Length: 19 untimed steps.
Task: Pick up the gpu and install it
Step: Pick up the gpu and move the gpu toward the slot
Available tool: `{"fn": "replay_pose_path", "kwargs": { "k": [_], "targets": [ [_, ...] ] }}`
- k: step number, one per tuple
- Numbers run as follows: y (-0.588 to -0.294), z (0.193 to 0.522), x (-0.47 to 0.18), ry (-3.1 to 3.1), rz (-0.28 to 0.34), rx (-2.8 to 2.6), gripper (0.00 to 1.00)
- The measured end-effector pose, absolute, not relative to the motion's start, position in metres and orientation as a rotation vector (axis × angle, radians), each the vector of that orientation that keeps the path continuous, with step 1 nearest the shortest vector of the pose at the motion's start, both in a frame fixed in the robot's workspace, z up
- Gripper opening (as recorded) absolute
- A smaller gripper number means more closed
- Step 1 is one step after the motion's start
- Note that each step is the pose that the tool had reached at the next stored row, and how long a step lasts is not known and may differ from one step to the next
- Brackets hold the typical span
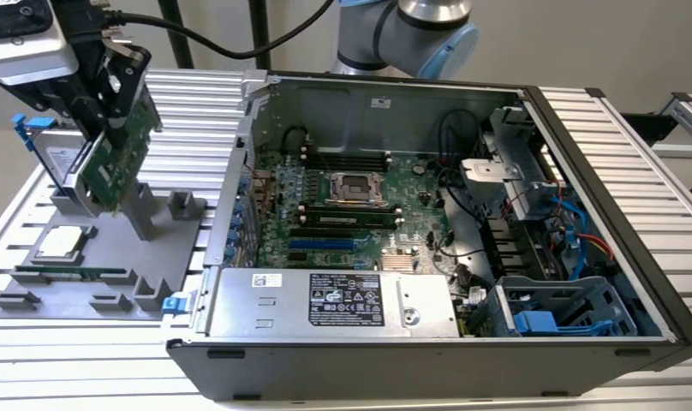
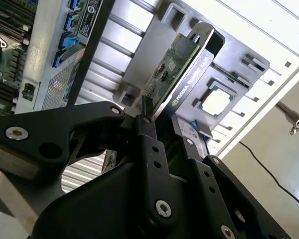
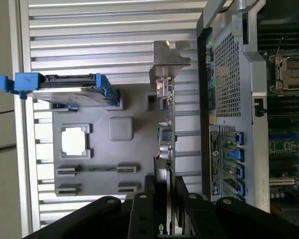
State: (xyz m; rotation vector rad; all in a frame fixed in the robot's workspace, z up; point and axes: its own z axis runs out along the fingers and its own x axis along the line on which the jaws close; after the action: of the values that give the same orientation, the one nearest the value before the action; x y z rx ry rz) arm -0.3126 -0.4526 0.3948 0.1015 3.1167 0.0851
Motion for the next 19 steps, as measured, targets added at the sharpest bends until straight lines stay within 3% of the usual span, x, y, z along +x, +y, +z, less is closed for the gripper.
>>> {"fn": "replay_pose_path", "kwargs": {
  "k": [19],
  "targets": [
    [-0.453,0.418,-0.313,3.117,0.085,0.101,0.00]
  ]
}}
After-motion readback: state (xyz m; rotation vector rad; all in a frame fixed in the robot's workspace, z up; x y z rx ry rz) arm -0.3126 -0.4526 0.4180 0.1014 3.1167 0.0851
